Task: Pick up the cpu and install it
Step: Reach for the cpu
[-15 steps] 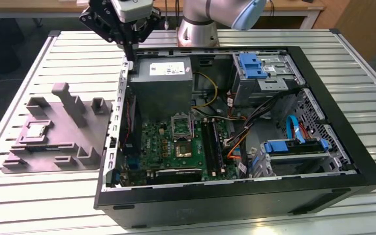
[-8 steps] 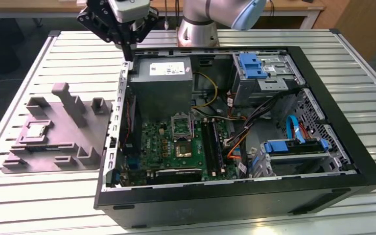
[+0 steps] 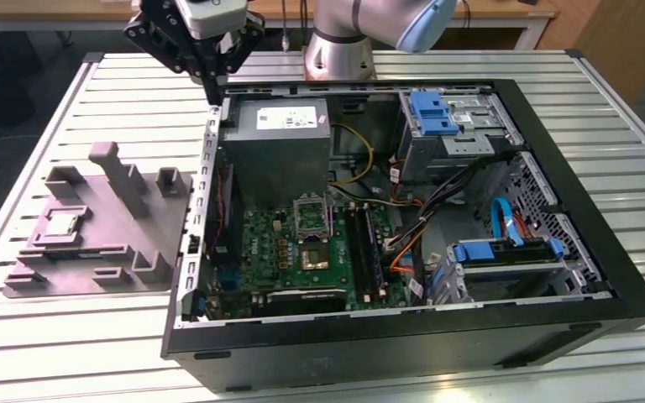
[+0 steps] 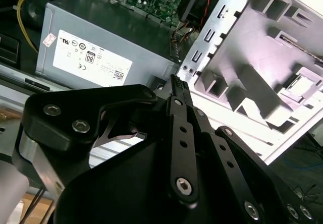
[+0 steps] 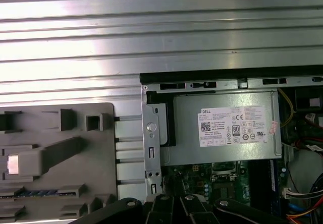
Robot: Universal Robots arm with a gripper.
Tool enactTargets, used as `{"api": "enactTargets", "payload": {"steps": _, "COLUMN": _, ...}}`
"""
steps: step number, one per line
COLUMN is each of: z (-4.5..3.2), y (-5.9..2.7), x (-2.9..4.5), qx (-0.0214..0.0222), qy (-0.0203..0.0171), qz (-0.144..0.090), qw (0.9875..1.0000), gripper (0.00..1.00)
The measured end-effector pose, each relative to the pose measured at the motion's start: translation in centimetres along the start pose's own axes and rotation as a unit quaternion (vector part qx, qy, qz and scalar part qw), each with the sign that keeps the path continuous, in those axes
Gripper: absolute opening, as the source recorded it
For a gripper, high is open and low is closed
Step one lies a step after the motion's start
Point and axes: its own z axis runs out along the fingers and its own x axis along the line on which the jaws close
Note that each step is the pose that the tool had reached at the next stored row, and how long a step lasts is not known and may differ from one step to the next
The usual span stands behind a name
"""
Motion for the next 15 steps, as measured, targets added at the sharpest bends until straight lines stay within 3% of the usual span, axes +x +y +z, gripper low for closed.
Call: {"api": "enactTargets", "payload": {"steps": 15, "z": 0.01, "y": -0.07, "x": 0.89, "qx": 0.0000, "qy": 0.0001, "qz": 0.000, "qw": 1.0000, "gripper": 0.11}}
